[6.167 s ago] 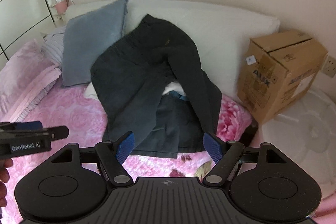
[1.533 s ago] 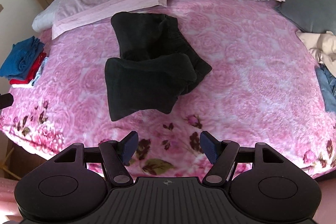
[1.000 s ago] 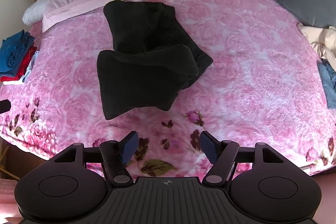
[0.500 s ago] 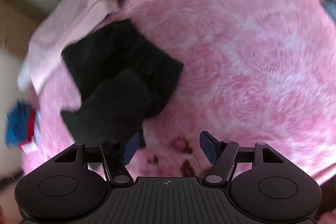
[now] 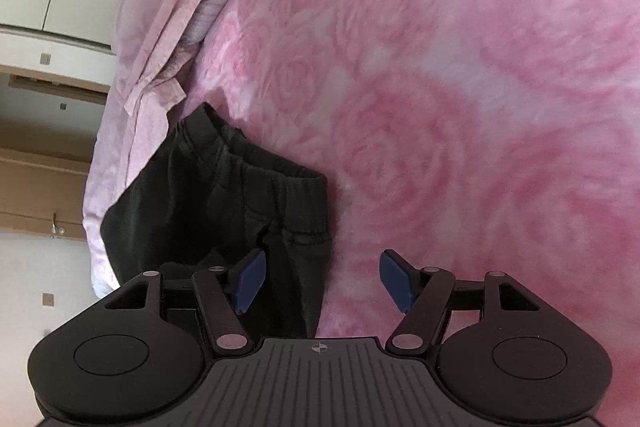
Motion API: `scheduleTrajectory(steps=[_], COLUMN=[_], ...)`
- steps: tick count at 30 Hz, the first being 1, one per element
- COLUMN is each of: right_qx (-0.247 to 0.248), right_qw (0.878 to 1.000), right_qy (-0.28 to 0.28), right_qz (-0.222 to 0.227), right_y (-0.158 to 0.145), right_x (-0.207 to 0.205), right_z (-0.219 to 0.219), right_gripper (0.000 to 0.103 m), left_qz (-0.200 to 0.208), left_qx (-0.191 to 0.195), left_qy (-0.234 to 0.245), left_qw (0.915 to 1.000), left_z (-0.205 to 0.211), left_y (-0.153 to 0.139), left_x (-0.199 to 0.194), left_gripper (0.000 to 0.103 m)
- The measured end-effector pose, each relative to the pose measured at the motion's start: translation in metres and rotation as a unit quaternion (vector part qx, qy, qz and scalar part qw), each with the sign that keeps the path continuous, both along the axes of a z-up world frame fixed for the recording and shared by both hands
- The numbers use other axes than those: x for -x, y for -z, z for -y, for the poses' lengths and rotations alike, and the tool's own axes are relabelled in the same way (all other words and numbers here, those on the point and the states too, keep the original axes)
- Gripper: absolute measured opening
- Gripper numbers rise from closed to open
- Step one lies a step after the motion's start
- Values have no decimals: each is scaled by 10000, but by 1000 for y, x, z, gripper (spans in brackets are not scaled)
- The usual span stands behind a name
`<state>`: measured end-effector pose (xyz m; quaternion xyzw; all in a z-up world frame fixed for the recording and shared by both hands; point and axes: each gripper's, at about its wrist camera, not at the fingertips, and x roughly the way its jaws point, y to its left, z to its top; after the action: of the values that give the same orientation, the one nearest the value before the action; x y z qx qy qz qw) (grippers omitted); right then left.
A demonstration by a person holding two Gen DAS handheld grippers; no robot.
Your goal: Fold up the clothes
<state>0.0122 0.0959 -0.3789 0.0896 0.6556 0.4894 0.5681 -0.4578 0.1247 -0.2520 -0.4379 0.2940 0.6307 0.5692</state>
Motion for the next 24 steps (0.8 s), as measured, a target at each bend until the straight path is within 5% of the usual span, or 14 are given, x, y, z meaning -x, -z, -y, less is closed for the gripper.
scheduleTrajectory(steps=[5, 7, 11, 14, 21, 24], right_qx=[-342, -408, -312, -781, -793, -142], right_qw=[9992, 9982, 9975, 9928, 9572, 9536], right_qy=[-130, -359, -496, -342, 1657, 2070], right_qz=[177, 237, 397, 846, 2238, 2181], right_y=[21, 25, 21, -22, -123, -112], right_x=[18, 27, 34, 19, -102, -134], right_z=[-18, -33, -42, -20, 111, 159], right_gripper=[67, 26, 17, 14, 12, 13], left_qz=[-131, -127, -95, -27, 243, 469], left_qx=[64, 68, 123, 35, -256, -243], left_qy=[-76, -62, 3, 42, 341, 463], left_qw=[9999, 9999, 9999, 10000, 9988, 9975], left_z=[-6, -6, -11, -19, -46, -63], left_y=[15, 18, 23, 18, 12, 18], left_x=[11, 14, 14, 12, -6, -18], left_gripper=[42, 42, 42, 42, 42, 44])
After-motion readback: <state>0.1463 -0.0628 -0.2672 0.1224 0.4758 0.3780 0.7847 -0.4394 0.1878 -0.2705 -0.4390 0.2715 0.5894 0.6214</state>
